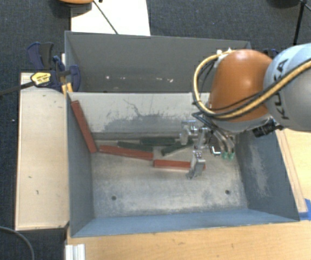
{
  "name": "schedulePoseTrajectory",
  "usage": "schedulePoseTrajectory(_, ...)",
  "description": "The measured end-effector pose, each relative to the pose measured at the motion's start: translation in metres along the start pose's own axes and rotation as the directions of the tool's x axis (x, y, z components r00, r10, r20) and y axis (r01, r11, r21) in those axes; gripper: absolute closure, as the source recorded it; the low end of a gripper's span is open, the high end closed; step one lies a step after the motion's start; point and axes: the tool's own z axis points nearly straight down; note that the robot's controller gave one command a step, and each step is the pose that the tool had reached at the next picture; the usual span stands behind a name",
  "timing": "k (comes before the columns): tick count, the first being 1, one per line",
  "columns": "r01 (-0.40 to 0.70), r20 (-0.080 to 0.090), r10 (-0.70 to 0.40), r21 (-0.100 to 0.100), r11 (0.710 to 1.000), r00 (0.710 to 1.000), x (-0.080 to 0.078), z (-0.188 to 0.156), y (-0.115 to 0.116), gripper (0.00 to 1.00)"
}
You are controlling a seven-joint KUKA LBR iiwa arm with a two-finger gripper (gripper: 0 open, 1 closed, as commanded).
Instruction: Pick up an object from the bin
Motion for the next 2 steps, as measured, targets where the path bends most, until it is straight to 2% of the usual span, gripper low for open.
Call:
schedulePoseTrajectory(1, -0.001, 0.008, 0.001, 0.0, 1.0, 1.0, -0.002, -0.004, 0.0, 0.0)
schedulePoseTrajectory(2, -0.02, 0.017, 0.02, -0.001, 1.0, 1.0, -0.02, 0.042, -0.01, 0.0)
